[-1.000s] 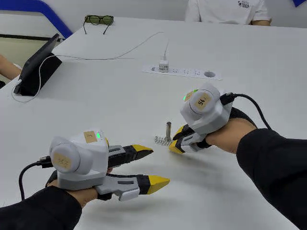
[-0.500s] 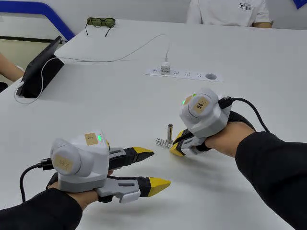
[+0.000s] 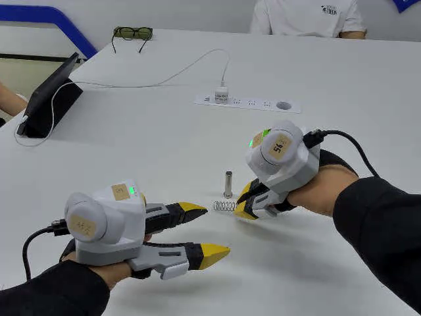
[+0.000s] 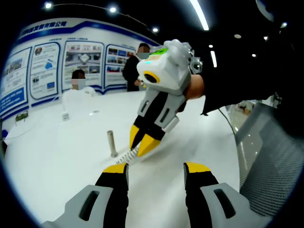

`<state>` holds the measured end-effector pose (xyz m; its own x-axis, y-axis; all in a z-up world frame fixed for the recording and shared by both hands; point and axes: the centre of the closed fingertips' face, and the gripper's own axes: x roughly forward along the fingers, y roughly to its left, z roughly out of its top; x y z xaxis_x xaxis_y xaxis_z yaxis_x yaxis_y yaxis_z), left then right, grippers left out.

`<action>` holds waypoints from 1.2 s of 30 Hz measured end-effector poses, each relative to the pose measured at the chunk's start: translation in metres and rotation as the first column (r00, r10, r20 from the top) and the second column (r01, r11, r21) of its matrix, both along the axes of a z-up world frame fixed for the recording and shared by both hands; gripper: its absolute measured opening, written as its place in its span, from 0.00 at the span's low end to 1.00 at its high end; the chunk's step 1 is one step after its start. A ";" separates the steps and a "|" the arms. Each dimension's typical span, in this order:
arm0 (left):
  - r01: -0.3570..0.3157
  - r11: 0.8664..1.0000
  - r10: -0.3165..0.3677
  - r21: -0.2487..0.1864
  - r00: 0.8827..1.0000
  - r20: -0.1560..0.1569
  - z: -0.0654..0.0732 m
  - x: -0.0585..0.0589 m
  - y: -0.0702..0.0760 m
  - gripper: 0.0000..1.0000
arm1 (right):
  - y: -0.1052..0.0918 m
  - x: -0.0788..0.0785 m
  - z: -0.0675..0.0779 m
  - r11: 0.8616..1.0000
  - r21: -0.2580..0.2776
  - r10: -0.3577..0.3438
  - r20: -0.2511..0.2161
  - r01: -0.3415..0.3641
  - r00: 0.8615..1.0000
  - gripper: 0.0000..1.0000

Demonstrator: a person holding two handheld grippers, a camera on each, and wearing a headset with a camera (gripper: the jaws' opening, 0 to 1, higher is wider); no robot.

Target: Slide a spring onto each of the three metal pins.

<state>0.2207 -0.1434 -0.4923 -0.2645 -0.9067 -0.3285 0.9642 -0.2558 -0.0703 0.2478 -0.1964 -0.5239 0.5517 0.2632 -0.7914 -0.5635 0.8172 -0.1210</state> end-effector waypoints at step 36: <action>0.080 0.997 -0.080 0.003 0.991 0.107 -0.004 -0.012 -0.005 0.32 | 0.040 -0.045 0.035 0.985 0.057 0.166 -0.022 -0.164 0.986 0.12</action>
